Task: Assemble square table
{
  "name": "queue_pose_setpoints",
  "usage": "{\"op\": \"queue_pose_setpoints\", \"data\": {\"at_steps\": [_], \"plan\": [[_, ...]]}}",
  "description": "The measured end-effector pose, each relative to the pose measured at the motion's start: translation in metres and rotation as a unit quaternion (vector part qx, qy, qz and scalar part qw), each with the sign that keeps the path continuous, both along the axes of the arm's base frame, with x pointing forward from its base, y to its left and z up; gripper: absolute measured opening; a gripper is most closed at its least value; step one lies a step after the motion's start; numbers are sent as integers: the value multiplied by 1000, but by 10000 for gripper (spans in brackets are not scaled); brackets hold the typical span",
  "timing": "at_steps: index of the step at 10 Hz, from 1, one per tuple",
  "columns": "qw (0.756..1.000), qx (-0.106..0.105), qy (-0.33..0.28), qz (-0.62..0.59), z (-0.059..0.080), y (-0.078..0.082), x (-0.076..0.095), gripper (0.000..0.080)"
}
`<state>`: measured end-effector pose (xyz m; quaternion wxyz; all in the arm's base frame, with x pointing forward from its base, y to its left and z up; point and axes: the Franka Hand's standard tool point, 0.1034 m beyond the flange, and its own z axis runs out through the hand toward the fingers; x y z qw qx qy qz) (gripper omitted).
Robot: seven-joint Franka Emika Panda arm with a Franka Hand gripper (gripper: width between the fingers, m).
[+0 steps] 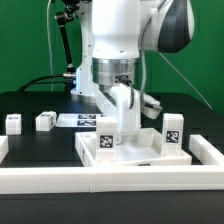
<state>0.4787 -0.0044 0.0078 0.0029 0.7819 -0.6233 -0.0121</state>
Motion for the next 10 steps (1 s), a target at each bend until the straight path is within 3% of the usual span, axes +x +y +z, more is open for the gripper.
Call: {"op": "queue_pose_setpoints", "data": {"at_steps": [6, 10], "plan": [[985, 2, 2, 171, -2, -6, -5, 57], [932, -5, 7, 361, 1, -26, 4, 57]]}}
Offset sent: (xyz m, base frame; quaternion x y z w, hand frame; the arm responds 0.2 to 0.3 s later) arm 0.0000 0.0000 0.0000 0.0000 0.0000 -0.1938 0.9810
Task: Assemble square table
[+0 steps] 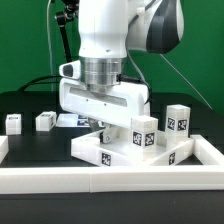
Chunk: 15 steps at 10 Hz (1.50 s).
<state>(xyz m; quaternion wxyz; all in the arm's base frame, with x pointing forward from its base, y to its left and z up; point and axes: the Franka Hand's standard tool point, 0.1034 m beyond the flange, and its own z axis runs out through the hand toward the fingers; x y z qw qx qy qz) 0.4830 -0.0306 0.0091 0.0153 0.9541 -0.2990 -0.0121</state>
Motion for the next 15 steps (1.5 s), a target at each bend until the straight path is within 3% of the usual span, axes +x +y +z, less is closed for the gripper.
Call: {"op": "queue_pose_setpoints", "data": {"at_steps": [5, 10, 12, 15], "plan": [[989, 0, 4, 145, 0, -3, 1, 56], [955, -4, 12, 297, 1, -8, 2, 56], [934, -7, 17, 358, 1, -9, 3, 56], [869, -17, 29, 493, 6, 0, 21, 56]]}}
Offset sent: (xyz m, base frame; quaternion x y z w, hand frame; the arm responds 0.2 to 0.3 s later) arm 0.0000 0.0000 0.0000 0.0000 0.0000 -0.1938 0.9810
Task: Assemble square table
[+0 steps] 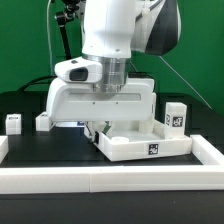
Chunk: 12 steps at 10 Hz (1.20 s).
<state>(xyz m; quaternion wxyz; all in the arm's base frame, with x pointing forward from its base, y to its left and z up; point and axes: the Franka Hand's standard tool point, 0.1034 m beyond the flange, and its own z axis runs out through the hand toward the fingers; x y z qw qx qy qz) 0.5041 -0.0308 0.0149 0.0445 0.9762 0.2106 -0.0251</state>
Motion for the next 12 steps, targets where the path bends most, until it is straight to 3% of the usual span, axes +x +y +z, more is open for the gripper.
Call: {"op": "queue_pose_setpoints", "data": {"at_steps": [1, 6, 9, 11, 12], "plan": [[999, -3, 6, 53, 2, -1, 7, 56], [981, -10, 25, 190, 0, -8, 3, 53], [949, -23, 39, 312, 1, 12, 22, 53], [916, -32, 53, 397, 4, 18, 36, 53], [912, -32, 57, 405, 2, 15, 33, 53]]}}
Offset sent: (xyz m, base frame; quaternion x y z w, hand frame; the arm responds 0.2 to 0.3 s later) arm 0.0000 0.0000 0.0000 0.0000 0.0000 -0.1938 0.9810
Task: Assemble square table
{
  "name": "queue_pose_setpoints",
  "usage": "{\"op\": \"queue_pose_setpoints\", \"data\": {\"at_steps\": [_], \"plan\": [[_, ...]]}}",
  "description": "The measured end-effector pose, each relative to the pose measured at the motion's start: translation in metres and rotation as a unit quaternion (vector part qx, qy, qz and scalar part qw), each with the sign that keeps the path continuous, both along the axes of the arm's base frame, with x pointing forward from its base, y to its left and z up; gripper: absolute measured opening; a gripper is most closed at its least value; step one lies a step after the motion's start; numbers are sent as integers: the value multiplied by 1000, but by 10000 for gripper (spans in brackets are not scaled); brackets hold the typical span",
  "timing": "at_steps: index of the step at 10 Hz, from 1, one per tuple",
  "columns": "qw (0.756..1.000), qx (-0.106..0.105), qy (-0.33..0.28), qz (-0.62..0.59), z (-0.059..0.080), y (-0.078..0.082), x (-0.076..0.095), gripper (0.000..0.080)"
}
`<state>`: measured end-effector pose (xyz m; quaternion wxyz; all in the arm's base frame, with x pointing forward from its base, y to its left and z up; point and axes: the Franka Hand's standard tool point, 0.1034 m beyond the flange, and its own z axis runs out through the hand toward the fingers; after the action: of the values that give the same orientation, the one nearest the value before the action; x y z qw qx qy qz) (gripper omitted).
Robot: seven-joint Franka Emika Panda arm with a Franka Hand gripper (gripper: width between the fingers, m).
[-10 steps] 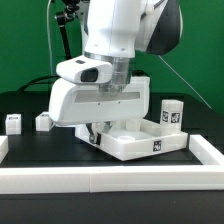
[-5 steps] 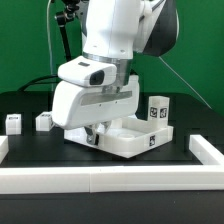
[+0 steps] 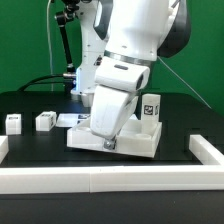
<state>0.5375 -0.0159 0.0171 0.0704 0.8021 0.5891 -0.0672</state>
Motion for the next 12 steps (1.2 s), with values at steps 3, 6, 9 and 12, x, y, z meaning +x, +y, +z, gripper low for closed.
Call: {"op": "queue_pose_setpoints", "data": {"at_steps": [3, 6, 9, 12], "plan": [[998, -8, 14, 66, 0, -5, 0, 53], [996, -5, 16, 83, 5, 21, 28, 53], [996, -8, 27, 87, 5, 34, 49, 53], [996, -9, 29, 83, 2, 31, 46, 53]]}}
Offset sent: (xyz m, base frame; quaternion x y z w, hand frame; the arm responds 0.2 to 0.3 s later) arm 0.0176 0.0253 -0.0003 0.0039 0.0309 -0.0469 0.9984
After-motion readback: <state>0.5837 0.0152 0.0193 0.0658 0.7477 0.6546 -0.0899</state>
